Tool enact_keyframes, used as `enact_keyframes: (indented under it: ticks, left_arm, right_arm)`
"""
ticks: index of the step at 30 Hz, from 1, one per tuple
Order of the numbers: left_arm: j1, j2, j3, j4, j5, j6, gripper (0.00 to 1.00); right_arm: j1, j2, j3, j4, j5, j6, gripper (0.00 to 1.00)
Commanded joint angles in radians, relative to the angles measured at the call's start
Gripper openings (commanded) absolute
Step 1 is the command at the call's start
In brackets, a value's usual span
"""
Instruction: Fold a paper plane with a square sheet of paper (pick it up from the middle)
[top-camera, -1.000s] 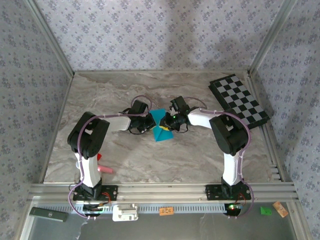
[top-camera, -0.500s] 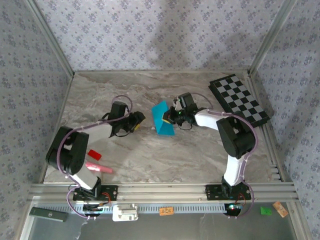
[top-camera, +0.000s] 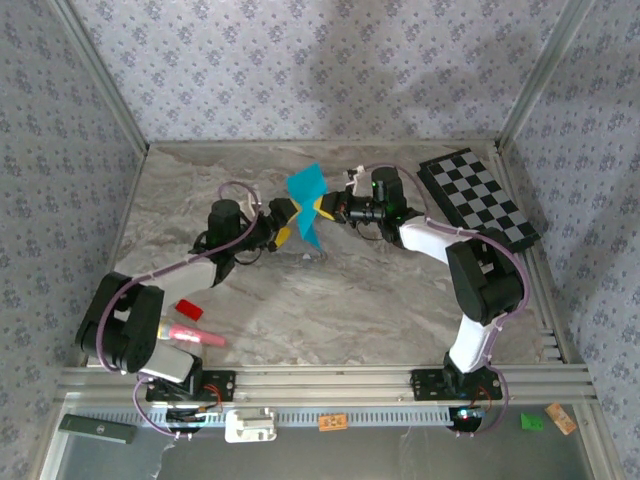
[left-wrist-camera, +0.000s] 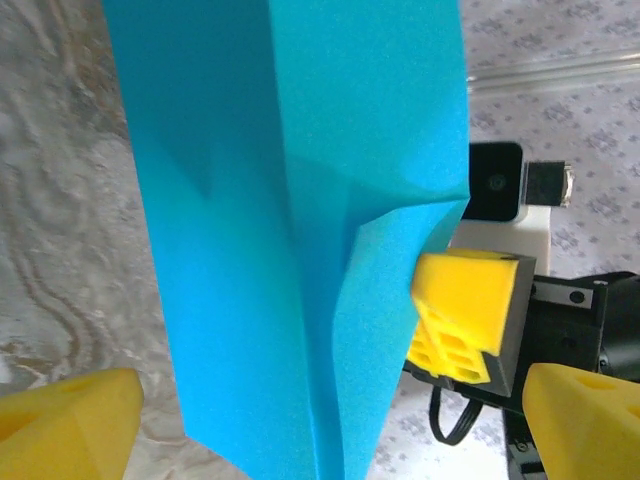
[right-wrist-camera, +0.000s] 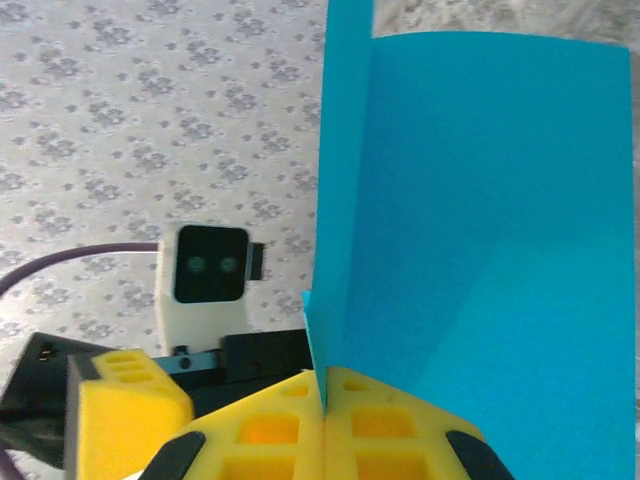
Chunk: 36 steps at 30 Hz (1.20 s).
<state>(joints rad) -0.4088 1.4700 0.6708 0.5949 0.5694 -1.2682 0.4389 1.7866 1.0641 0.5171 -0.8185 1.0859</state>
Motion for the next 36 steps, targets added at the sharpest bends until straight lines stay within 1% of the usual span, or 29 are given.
enact_keyframes:
  ticks: [1,4,6,9,14,19,22,24,26,28,31,34,36]
  left_arm:
    - [-0.021,0.035,0.049,0.108,0.050,-0.040,0.95]
    - [-0.037,0.049,0.072,0.118,0.064,-0.027,0.84]
    - [-0.039,0.046,0.071,0.128,0.060,-0.021,0.73]
    - [-0.038,0.045,0.066,0.138,0.050,-0.014,0.60]
    - [-0.040,0.039,0.065,0.161,0.053,-0.025,0.44]
    - [-0.038,0.021,0.072,0.107,0.047,0.005,0.30]
    - [-0.036,0.015,0.082,0.059,0.045,0.029,0.17]
    - [-0.031,0.011,0.083,0.031,0.038,0.046,0.11]
    - [-0.020,0.003,0.082,-0.008,0.033,0.067,0.08]
    - [-0.004,-0.012,0.088,-0.080,0.028,0.102,0.06]
    - [0.011,-0.058,0.129,-0.315,-0.023,0.236,0.04]
    - [0.002,-0.088,0.237,-0.686,-0.175,0.451,0.04]
    - [-0.025,-0.080,0.338,-0.936,-0.342,0.581,0.04]
  right_arm:
    - [0.002,-0.023,-0.011,0.112,-0.061,0.093,0.03]
    - [0.001,-0.026,-0.021,0.138,-0.072,0.124,0.03]
    - [-0.002,-0.027,-0.025,0.140,-0.075,0.131,0.03]
    - [-0.005,-0.027,-0.029,0.135,-0.082,0.139,0.04]
    - [-0.004,-0.029,-0.038,0.126,-0.084,0.149,0.05]
    - [-0.004,-0.028,-0.039,0.104,-0.075,0.146,0.09]
    - [-0.009,-0.029,-0.038,0.076,-0.066,0.135,0.17]
    - [-0.018,-0.039,-0.040,0.025,-0.051,0.103,0.28]
    - [-0.036,-0.059,-0.057,-0.042,-0.014,0.060,0.39]
    - [-0.066,-0.089,-0.081,-0.118,0.037,0.004,0.48]
    - [-0.112,-0.143,-0.093,-0.265,0.112,-0.103,0.54]
    - [-0.136,-0.210,-0.083,-0.436,0.229,-0.234,0.62]
    - [-0.137,-0.251,-0.066,-0.545,0.340,-0.319,0.67]
